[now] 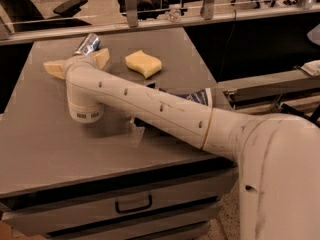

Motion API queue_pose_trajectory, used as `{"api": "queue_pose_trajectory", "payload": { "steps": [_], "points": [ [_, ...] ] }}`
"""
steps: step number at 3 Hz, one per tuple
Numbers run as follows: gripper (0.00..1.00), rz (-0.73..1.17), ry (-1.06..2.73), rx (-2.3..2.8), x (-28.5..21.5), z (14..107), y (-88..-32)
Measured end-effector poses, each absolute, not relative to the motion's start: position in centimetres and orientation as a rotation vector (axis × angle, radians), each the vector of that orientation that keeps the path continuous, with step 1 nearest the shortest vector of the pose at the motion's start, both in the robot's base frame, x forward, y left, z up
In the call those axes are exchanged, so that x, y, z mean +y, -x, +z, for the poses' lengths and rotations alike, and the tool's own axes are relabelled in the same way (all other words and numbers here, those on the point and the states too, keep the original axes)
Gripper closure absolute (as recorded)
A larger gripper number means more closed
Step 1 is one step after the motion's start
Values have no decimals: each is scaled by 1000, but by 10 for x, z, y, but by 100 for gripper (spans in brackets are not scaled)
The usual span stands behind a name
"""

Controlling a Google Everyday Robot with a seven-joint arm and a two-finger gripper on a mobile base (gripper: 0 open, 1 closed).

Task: Move redbull can near sponge

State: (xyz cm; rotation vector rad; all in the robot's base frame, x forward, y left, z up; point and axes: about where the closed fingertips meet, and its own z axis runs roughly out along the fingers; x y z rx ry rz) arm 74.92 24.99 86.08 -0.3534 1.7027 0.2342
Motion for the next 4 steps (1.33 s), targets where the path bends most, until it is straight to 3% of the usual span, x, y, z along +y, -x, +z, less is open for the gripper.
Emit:
{"api": "queue_pose_trajectory", "payload": {
  "steps": [1, 2, 4],
  "points": [
    [0, 231, 346, 1710, 255, 857, -761],
    [16, 235, 347, 1714, 260, 855, -769],
    [62, 236, 347, 1716, 266, 856, -773]
  ]
}}
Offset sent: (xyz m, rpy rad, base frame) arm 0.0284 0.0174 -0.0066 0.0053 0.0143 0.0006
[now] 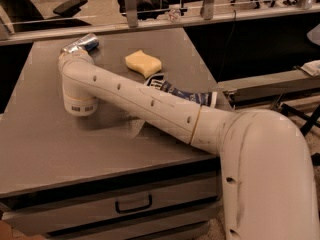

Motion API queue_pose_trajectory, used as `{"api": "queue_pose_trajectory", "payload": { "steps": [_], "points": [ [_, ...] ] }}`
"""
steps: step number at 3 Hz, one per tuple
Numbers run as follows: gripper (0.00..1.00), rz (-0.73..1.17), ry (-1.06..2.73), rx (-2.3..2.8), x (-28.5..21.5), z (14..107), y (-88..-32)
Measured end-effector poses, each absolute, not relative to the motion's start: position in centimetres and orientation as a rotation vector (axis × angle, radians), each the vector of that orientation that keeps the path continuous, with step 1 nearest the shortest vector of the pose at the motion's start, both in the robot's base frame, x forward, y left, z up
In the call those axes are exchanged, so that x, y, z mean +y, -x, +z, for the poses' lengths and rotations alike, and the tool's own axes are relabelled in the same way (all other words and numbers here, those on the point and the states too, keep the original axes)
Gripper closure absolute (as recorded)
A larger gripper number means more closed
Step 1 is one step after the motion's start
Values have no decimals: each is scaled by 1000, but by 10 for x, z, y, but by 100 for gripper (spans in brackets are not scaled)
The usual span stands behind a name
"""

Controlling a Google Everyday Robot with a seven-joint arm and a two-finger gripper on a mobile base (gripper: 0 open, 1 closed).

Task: Move redbull can near sponge

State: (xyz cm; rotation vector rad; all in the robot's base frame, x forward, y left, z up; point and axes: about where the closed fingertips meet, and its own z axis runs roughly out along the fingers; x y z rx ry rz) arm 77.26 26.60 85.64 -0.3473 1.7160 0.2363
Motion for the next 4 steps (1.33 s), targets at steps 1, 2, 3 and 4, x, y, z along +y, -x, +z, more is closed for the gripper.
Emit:
{"api": "queue_pose_trajectory", "payload": {
  "steps": [1, 2, 3, 4],
  "points": [
    [85, 219, 341, 1720, 263, 859, -771],
    [100, 197, 342, 1719, 259, 863, -770],
    [100, 172, 338, 1721, 252, 868, -766],
    [85, 196, 365, 1709, 254, 875, -762]
  ]
}}
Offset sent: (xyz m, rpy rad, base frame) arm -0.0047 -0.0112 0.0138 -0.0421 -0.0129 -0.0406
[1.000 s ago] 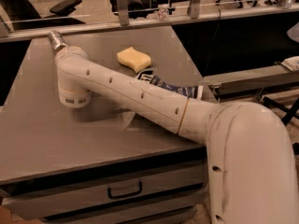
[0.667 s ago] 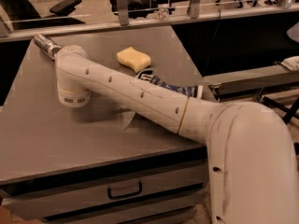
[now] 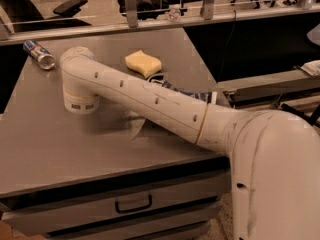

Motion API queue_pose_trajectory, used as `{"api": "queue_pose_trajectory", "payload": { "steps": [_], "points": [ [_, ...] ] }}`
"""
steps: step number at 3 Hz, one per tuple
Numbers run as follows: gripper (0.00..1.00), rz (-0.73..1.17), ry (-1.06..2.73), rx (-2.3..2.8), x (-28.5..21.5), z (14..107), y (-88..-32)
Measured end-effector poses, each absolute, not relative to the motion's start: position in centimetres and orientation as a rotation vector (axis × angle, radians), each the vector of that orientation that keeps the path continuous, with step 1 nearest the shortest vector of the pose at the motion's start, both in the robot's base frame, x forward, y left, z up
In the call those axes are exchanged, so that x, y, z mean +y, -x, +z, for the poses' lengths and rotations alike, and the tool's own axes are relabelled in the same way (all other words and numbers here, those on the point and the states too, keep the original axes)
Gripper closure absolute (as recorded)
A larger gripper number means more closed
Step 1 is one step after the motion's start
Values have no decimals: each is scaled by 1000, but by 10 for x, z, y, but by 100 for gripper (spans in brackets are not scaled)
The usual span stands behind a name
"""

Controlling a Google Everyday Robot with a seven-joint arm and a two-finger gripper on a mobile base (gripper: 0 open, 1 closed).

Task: Move redbull can near sponge

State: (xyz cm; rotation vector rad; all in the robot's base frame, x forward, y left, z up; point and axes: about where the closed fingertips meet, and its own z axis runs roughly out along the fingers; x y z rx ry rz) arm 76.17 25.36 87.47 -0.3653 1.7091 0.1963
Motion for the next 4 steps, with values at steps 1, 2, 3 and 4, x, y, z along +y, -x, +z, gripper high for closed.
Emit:
{"api": "queue_pose_trajectory", "payload": {
  "steps": [1, 2, 3, 4],
  "points": [
    [63, 270, 433, 1694, 273, 882, -752],
    [39, 344, 505, 1687, 296, 883, -742],
    [17, 404, 563, 1674, 318, 881, -735],
    [0, 452, 608, 1646, 338, 881, -733]
  ]
}}
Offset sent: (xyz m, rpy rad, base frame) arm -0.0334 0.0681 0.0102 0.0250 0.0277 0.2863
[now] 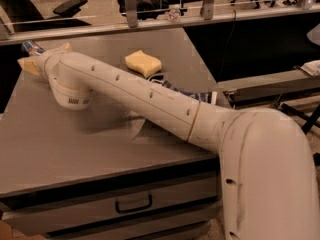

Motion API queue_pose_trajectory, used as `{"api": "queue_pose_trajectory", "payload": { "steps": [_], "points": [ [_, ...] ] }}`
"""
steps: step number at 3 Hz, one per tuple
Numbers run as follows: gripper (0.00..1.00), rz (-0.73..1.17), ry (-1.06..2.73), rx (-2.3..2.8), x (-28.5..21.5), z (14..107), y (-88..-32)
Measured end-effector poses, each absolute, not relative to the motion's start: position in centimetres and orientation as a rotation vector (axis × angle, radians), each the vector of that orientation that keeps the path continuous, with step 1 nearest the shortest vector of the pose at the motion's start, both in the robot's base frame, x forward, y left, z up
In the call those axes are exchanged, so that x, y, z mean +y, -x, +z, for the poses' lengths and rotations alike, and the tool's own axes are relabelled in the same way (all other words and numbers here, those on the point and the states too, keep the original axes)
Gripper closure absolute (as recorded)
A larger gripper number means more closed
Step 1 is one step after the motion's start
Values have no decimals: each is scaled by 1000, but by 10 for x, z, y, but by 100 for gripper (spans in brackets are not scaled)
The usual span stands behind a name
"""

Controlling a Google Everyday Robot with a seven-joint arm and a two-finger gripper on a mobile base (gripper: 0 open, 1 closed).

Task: Move redbull can near sponge

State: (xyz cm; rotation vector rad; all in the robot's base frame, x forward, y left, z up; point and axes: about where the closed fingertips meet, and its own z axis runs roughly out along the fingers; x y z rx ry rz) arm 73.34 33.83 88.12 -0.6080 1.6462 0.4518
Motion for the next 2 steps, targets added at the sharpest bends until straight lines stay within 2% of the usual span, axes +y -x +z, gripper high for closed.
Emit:
{"api": "queue_pose_trajectory", "payload": {
  "steps": [2],
  "points": [
    [0, 517, 677, 1614, 368, 871, -740]
  ]
}}
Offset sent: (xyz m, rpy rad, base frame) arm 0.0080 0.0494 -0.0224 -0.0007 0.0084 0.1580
